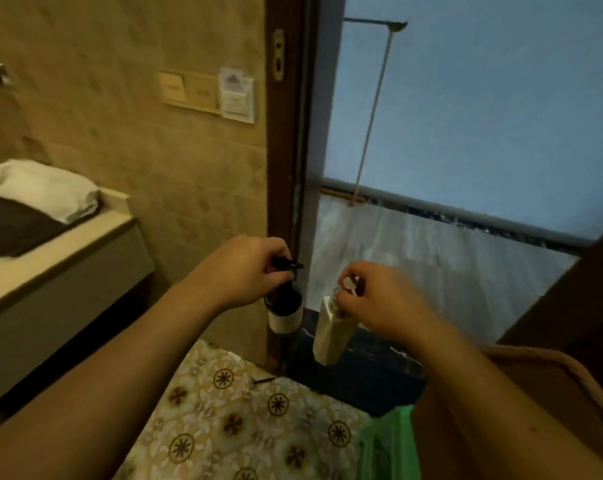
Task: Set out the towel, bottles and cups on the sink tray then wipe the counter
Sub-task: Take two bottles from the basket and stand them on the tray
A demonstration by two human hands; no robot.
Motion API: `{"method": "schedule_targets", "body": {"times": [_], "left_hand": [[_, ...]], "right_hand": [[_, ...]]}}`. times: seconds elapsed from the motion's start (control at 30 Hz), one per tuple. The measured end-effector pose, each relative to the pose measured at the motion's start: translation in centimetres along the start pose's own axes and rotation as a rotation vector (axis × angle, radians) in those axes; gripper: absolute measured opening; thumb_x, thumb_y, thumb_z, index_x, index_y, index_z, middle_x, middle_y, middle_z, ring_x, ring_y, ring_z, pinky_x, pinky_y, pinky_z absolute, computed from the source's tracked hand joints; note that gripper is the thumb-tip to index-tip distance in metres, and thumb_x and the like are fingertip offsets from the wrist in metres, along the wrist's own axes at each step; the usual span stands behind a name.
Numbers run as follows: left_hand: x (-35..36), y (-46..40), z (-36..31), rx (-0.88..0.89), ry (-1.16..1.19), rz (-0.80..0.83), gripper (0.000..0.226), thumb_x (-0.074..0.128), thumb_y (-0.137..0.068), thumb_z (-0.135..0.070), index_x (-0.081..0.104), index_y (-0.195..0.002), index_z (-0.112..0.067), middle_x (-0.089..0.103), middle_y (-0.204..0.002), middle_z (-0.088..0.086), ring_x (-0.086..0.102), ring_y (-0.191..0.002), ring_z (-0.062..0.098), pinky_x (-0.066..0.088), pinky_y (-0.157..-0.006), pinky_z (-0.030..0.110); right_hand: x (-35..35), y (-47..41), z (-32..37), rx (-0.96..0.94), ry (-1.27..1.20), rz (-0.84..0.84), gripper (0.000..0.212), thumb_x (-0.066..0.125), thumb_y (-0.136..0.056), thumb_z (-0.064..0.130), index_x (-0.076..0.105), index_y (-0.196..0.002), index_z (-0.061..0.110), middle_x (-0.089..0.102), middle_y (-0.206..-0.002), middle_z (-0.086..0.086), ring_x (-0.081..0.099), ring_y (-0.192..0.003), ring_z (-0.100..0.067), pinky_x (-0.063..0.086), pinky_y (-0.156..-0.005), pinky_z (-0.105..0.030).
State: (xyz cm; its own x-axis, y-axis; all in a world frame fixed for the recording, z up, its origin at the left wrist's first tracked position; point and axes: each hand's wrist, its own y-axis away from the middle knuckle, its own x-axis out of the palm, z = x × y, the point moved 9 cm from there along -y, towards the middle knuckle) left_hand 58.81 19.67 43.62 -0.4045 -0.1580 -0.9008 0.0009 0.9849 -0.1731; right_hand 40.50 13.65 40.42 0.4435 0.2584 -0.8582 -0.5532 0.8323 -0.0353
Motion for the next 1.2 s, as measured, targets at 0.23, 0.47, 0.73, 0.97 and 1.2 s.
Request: {"method": "schedule_targets", "body": {"times": [0.23,0.47,0.73,0.97,1.2], "left_hand": [[-8.4,8.8,18.8,-0.270,-0.061,-0.086,0.016,0.070,-0.086,-0.046,0.063,-0.086,-0.031,0.065,-0.074,-0.013,0.060,-0.067,0.003,0.051,-0.058,0.030],[-15.8,17.1,33.7,-0.468,-0.076,-0.160,0.022,0.072,-0.083,-0.047,0.062,-0.080,-0.028,0.063,-0.073,-0.010,0.057,-0.068,0.006,0.048,-0.060,0.031],[-21.5,23.0,45.4,-0.689,-0.075,-0.249,0.013,0.073,-0.085,-0.043,0.063,-0.088,-0.035,0.062,-0.076,-0.012,0.058,-0.070,0.006,0.049,-0.060,0.030],[-23.4,23.1,53.7,-0.832,-0.077,-0.287,0.012,0.071,-0.088,-0.040,0.061,-0.091,-0.033,0.058,-0.075,-0.014,0.055,-0.067,0.006,0.035,-0.056,0.021],[-26.5,18.4,63.9,-1.001,-0.134,-0.274,0.014,0.071,-0.088,-0.037,0.060,-0.095,-0.033,0.061,-0.084,-0.013,0.057,-0.074,0.004,0.042,-0.060,0.019]], "right_hand": [[11.9,-8.9,17.0,-0.196,0.113,0.154,0.012,0.070,-0.089,0.040,0.059,-0.087,0.035,0.061,-0.080,0.015,0.061,-0.070,-0.003,0.052,-0.059,-0.023],[22.2,-15.8,31.9,-0.353,0.088,0.256,0.014,0.068,-0.084,0.045,0.060,-0.084,0.034,0.063,-0.079,0.012,0.060,-0.069,-0.005,0.054,-0.058,-0.032],[29.7,-21.1,44.5,-0.488,-0.042,0.289,0.020,0.070,-0.080,0.047,0.056,-0.090,0.036,0.065,-0.078,0.012,0.061,-0.067,-0.004,0.058,-0.059,-0.032],[34.7,-27.5,50.3,-0.592,-0.120,0.346,0.017,0.067,-0.083,0.044,0.054,-0.089,0.033,0.066,-0.078,0.010,0.062,-0.069,-0.006,0.057,-0.061,-0.034],[39.5,-38.6,55.3,-0.709,-0.129,0.407,0.018,0.069,-0.086,0.045,0.055,-0.093,0.036,0.065,-0.078,0.014,0.060,-0.069,-0.006,0.047,-0.057,-0.021]]}}
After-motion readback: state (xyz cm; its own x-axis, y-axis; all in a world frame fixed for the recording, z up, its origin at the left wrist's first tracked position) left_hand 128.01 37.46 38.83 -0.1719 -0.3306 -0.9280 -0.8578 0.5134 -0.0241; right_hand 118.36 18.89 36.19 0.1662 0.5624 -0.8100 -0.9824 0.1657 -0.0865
